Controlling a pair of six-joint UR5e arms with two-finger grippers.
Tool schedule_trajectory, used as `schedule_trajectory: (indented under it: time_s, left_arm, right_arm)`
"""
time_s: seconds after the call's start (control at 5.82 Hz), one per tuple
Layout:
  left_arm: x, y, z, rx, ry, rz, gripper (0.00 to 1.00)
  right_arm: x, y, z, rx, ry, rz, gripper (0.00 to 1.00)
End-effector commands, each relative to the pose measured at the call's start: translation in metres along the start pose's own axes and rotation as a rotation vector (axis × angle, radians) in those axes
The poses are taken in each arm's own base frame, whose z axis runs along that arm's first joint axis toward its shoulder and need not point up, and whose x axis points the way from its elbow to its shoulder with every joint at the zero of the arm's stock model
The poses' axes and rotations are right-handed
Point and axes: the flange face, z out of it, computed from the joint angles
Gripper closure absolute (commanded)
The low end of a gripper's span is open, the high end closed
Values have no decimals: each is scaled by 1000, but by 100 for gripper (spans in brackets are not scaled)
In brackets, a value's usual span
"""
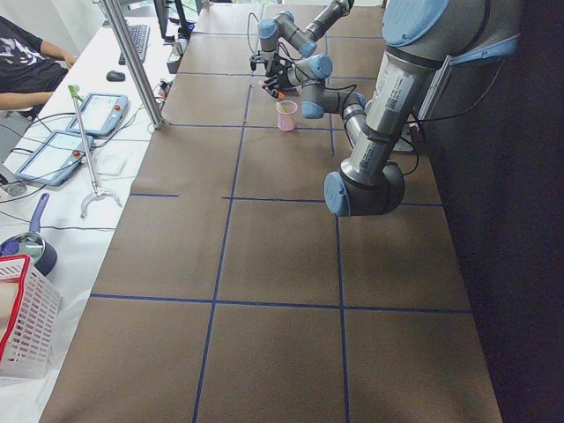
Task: Collect pens into pen holder
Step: 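Lower the orange highlighter into the cup with the left gripper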
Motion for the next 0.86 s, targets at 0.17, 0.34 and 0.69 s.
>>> schedule_trajectory:
  time_s: [0.17, 0.34, 0.69]
  left_arm:
    - [-5, 43, 10, 5, -43, 23, 100]
    - [-10, 55, 17, -10, -58, 31, 100]
    - [-12, 73, 21, -29, -70, 44, 100]
  right_arm:
    - [-1, 0, -1, 1, -2, -1, 0]
    - [-1, 0, -1, 2, -3, -2, 0]
    - [-1, 0, 0, 0, -2, -2, 0]
